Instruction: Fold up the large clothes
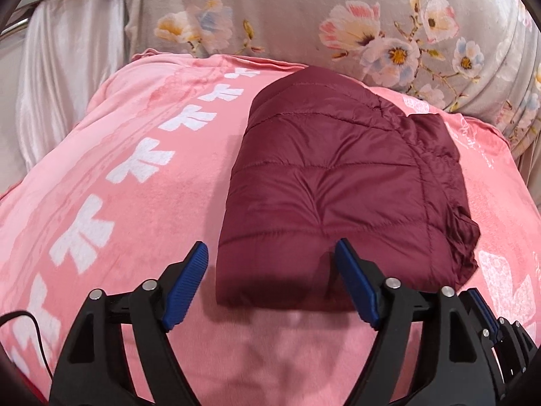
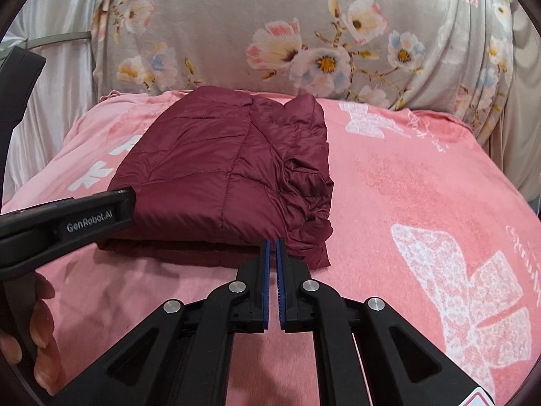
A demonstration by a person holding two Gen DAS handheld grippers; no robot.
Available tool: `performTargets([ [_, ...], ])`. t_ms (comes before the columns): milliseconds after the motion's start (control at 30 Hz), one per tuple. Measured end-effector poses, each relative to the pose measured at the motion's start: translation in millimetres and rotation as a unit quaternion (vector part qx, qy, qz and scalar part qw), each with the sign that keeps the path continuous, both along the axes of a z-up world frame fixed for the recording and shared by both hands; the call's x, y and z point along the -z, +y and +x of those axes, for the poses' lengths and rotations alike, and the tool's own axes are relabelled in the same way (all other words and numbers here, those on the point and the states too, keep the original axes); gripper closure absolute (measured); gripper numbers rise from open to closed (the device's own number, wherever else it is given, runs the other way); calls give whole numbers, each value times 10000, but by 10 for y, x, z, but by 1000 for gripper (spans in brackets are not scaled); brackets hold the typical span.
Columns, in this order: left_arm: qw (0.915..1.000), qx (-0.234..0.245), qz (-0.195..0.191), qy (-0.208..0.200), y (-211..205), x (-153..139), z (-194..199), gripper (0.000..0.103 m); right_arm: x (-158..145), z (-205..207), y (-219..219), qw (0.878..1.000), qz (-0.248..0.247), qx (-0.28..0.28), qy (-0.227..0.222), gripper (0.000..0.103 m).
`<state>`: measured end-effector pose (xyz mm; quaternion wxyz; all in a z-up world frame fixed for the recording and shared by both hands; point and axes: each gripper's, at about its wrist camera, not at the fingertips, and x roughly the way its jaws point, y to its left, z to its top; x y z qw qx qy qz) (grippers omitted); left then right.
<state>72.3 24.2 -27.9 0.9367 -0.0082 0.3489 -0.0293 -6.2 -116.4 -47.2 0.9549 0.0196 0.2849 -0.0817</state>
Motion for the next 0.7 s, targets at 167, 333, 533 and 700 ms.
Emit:
performTargets([
  [167,9999,-97,19,-60,-65,17,-295,25,6,-173,24,9999,-94,13,-61,90],
  [333,9998,-206,-39,-44,-47,87,-489,25,74,-291,-16,10000,-31,52,-35,89],
  [533,9994,-309,132,-118,-56,245,-593,24,235,-304,-49,9998,115,88,113,89],
  [700,9987,-391,274,-179,-39,380,-592,24,285,-259,-94,9992,281,142,243,89],
])
